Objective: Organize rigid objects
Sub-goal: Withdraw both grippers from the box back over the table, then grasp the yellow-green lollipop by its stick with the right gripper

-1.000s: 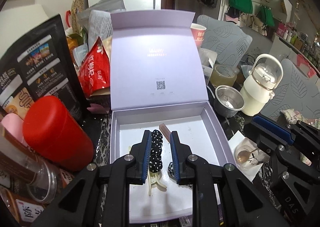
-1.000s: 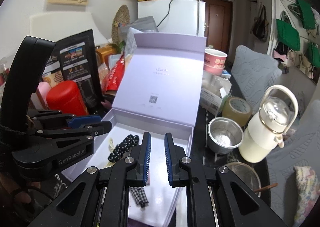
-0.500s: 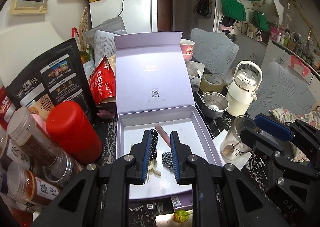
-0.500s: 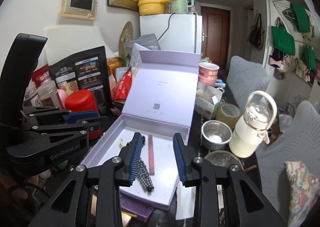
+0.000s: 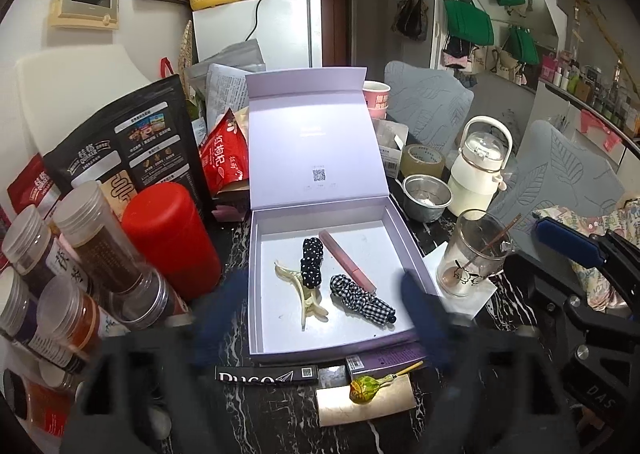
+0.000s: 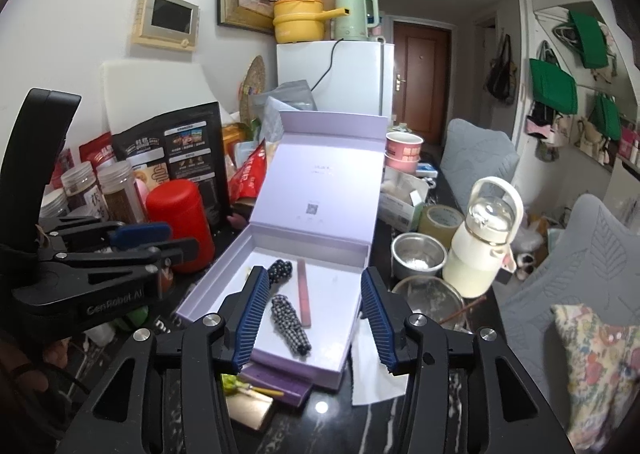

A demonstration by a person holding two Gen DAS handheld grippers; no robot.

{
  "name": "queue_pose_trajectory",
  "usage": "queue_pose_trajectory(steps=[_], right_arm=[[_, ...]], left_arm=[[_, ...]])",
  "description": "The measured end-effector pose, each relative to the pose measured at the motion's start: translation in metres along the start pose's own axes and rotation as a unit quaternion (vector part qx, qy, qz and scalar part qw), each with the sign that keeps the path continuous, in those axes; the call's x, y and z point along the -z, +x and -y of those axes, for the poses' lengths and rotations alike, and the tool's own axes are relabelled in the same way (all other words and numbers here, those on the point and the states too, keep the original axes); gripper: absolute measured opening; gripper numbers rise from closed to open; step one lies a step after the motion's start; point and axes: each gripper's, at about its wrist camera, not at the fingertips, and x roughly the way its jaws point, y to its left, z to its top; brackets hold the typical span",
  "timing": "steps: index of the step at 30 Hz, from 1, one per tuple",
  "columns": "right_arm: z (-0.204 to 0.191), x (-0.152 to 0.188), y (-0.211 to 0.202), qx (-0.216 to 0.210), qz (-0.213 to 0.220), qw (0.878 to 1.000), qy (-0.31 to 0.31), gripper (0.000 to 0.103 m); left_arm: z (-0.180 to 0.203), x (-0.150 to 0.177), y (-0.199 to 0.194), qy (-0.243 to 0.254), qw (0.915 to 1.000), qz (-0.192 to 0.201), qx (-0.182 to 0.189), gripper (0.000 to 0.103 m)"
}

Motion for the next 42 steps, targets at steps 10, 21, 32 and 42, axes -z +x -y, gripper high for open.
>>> queue_pose_trajectory(steps=[10, 21, 32, 42], right_arm=[[-0.010, 0.018, -0.019, -0.003, -0.002, 1.000, 0.007, 0.056], [-0.025, 0.035, -0.035, -0.009, -0.004, 1.000, 0.006, 0.076], [-0.043, 0.061, -0.036, -0.006, -0.017, 1.000, 0.006, 0.098], [-0.052, 0.090, -0.005, -0.027, -0.051, 0.998, 0.028, 0.098]], left_arm=[[-0.006, 0.020, -0.032, -0.001, 0.9997, 0.012, -0.020, 0.095], [-0.021, 0.050, -0.050, -0.016, 0.9993, 0.004, -0.033, 0.095], [-0.040, 0.083, -0.049, -0.032, 0.9989, -0.012, -0.032, 0.095], [-0.059, 0.111, -0.029, -0.066, 0.9968, -0.041, -0.020, 0.095]])
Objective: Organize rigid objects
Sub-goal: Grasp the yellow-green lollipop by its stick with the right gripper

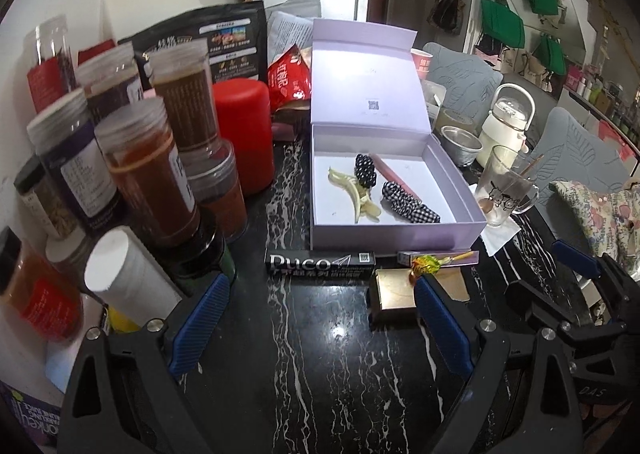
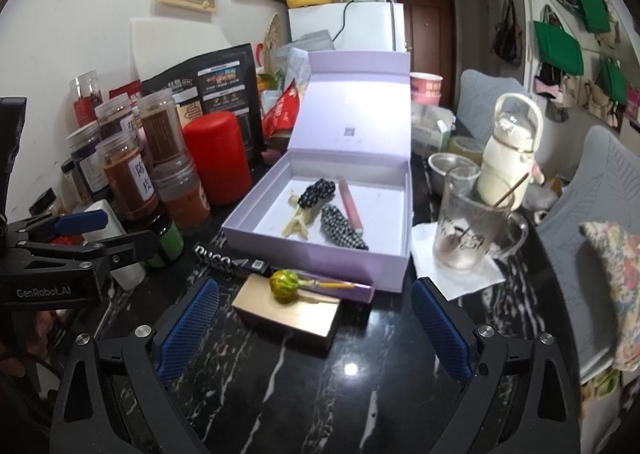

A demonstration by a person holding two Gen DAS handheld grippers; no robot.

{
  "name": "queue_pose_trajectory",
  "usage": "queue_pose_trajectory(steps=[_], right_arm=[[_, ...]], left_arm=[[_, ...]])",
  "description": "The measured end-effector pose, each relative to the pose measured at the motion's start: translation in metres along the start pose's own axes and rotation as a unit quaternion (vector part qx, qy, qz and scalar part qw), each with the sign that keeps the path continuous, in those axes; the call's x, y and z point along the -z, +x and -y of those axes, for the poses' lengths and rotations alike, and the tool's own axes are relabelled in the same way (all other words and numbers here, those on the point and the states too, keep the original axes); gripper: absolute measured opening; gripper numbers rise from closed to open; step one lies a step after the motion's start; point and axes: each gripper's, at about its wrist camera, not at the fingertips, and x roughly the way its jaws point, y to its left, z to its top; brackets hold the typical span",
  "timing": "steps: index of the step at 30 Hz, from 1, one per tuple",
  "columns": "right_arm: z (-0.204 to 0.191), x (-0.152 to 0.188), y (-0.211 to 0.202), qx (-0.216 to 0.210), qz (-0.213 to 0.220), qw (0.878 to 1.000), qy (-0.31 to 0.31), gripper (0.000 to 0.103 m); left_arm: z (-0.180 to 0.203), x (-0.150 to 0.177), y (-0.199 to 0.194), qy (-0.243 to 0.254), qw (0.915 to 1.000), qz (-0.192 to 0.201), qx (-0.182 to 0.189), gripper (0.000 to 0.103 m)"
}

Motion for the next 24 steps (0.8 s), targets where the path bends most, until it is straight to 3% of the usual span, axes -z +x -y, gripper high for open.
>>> queue_pose_trajectory(steps=[24], right_arm=[[-0.006, 0.014, 0.093, 0.013, -0.007, 1.000, -0.005, 0.102]], left_arm=[[-0.034, 0.015, 0.067, -0.045, 0.9976, -0.050, 0.014, 0.095]])
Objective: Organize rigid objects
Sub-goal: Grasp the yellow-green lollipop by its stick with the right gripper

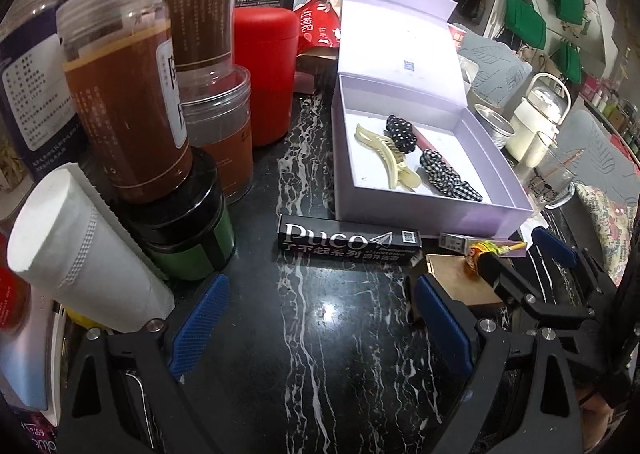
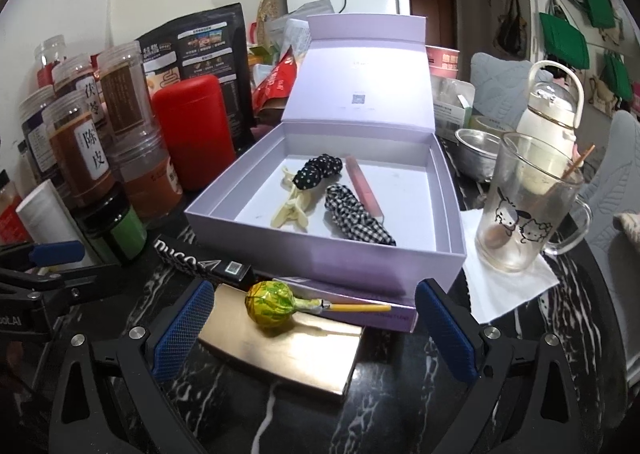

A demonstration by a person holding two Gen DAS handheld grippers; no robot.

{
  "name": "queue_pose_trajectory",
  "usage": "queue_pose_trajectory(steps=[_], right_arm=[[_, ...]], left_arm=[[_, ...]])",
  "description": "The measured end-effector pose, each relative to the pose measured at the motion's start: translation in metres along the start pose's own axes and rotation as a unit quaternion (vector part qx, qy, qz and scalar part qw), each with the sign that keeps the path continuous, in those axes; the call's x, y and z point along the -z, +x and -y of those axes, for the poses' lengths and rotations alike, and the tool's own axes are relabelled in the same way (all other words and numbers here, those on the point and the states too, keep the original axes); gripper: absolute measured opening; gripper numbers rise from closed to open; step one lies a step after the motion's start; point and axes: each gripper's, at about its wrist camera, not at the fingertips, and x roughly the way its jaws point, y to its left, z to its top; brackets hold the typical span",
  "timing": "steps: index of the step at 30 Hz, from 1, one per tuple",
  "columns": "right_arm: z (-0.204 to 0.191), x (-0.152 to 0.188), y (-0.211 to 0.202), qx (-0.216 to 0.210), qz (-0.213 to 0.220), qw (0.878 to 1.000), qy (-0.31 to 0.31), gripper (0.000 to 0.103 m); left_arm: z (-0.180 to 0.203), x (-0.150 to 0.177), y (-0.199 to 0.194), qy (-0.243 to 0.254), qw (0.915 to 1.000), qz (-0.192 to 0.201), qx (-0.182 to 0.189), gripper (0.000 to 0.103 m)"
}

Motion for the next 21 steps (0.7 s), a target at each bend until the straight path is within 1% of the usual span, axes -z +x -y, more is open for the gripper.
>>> queue_pose_trajectory(steps=[6, 10, 11, 15, 21], right_arm=[[-0.005, 0.003, 0.012, -0.005, -0.007, 1.000, 0.000, 0.102], [-0.009, 0.005, 0.014, 0.006, 0.000, 1.000, -0.008, 0.102], [-0.009, 0.005, 0.015, 0.009, 0.001, 1.000, -0.010, 0.100], [-0.009, 0.007, 0.015, 0.027, 0.005, 1.000, -0.010, 0.082], [-0.003, 0.009, 0.012, 0.018, 0.003, 1.000, 0.010, 0.081]], left_arm=[[-0.005, -0.002, 0.005, -0.006, 1.0000, -0.002, -0.003, 0.095], [-0.007, -0.002, 0.010, -0.010, 0.9999, -0.007, -0.003, 0.095], [-0.007, -0.002, 0.010, -0.011, 0.9999, -0.007, -0.003, 0.095], [-0.006, -0.001, 0.012, -0.013, 0.9999, -0.010, 0.002, 0.095], [0.000, 0.000, 0.013, -0.011, 0.9998, -0.012, 0.006, 0.095]])
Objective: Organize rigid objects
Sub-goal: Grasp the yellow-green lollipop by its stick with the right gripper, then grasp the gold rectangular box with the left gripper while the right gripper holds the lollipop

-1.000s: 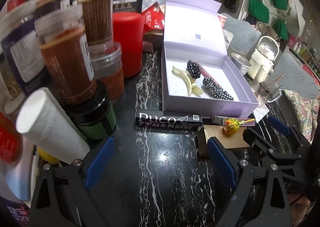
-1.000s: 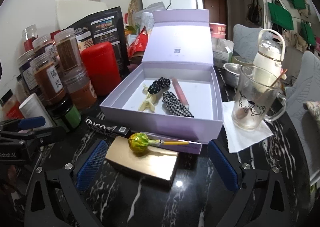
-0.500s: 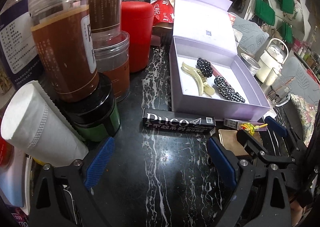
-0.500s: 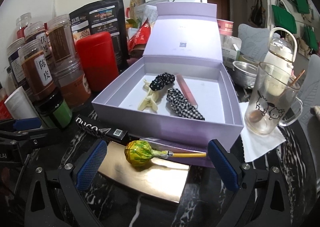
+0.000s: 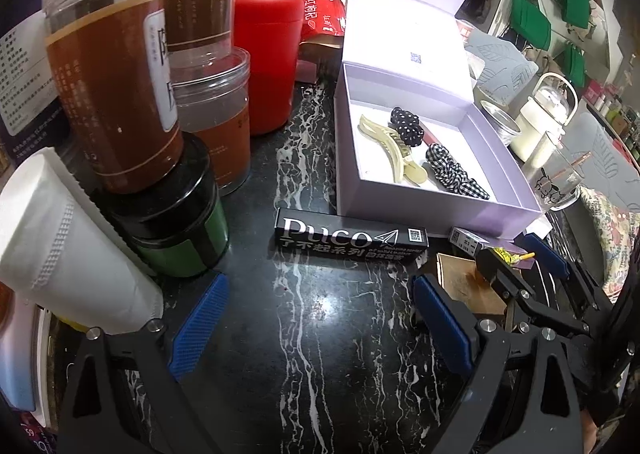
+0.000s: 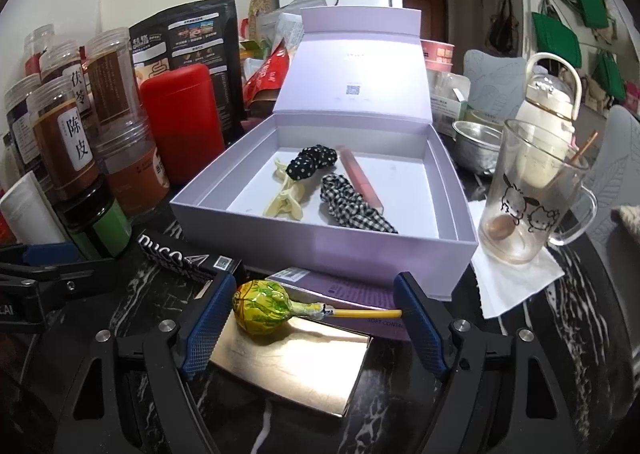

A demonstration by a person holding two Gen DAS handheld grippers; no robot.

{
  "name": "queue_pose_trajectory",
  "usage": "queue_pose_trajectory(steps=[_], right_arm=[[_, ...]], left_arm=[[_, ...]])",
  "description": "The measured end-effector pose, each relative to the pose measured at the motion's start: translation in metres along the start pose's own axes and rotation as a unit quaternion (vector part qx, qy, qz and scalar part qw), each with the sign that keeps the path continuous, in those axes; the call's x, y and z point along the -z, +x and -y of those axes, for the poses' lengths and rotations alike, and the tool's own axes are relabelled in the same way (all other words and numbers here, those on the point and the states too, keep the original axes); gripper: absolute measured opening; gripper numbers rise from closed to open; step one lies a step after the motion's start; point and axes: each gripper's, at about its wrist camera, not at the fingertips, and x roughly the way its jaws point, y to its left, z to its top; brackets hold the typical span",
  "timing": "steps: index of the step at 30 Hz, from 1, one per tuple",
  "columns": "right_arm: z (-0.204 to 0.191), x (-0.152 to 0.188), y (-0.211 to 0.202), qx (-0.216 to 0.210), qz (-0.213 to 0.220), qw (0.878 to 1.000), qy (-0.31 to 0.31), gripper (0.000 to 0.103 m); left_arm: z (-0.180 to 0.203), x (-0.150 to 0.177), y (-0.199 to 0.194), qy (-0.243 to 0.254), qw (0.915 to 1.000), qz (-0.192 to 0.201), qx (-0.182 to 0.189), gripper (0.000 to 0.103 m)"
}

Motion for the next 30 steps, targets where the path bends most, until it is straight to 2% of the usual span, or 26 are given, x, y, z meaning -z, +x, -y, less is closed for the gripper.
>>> queue_pose_trajectory(steps=[9, 15, 21, 27, 30], right_arm=[[0.015, 0.006, -0.016, -0.014, 0.003, 0.999, 0.033, 0.081], [0.030, 0.010, -0.035, -0.016, 0.008, 0.999, 0.049, 0.081], [0.053, 0.019, -0.058, 0.000, 0.012, 0.998, 0.064, 0.081], [0.080, 0.028, -0.074, 0.027, 0.018, 0.996, 0.081, 0.081], [0.094, 0.032, -0.079, 0.039, 0.021, 0.994, 0.095, 0.081]], left_arm=[[0.012, 0.001, -0.004, 0.007, 0.9999, 0.002, 0.013, 0.095], [0.038, 0.005, -0.002, 0.027, 0.9988, -0.007, 0.040, 0.095], [0.067, 0.009, 0.003, 0.043, 0.9968, -0.015, 0.065, 0.095], [0.105, 0.007, 0.016, 0.068, 0.9971, -0.016, 0.028, 0.095], [0.122, 0.004, 0.024, 0.076, 0.9969, -0.008, -0.019, 0.095]])
